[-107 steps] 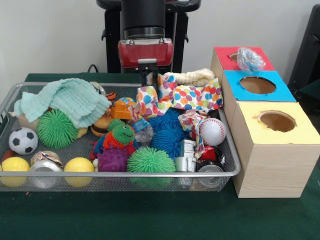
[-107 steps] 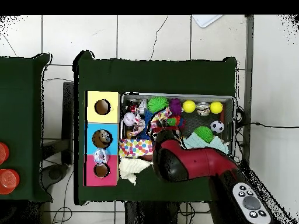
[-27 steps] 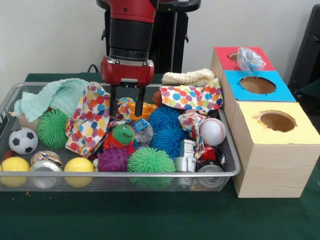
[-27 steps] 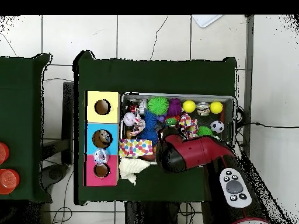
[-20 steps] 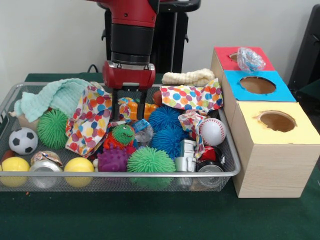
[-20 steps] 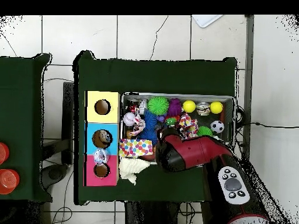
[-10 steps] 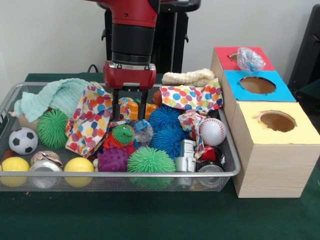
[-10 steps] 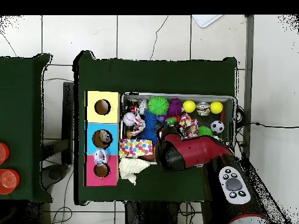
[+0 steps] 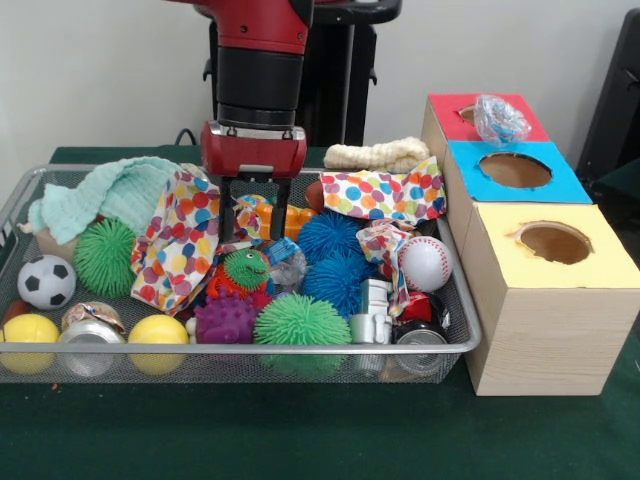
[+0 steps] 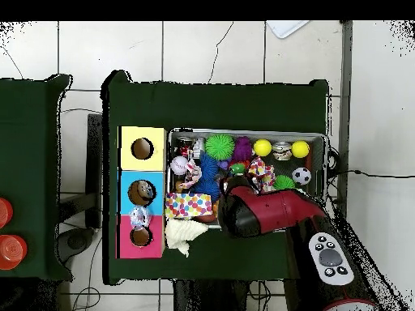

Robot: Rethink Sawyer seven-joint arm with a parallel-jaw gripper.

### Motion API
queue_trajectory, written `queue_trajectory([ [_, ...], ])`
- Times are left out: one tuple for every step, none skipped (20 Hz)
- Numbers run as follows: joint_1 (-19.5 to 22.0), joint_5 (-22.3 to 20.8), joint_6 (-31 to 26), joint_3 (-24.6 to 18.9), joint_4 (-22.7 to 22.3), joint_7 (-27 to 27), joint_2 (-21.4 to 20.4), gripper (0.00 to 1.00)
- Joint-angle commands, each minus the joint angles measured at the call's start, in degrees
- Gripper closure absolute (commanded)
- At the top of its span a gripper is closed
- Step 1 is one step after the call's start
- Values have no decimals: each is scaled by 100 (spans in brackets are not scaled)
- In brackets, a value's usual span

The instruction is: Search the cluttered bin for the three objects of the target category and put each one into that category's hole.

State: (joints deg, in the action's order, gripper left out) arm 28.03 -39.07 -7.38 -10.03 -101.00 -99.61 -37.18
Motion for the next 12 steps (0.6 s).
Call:
queue_trajectory([
  [447,433,-314,-841,-356,-394,-46,0],
  [497,474,-328,-918,-406,-386,-75,0],
  [532,517,-345,-983,-468,-387,-111,0],
  [580,551,-357,-1054,-515,-369,-138,0],
  [615,621,-414,-1135,-532,-350,-186,0],
  [640,656,-428,-1169,-560,-349,-210,0],
  [631,666,-407,-1171,-615,-367,-241,0],
  [623,677,-386,-1173,-670,-385,-271,0],
  [637,697,-385,-1186,-648,-381,-248,0],
  [634,709,-381,-1190,-652,-380,-247,0],
  [627,740,-382,-1197,-657,-393,-244,0],
  [620,772,-384,-1205,-662,-407,-241,0],
])
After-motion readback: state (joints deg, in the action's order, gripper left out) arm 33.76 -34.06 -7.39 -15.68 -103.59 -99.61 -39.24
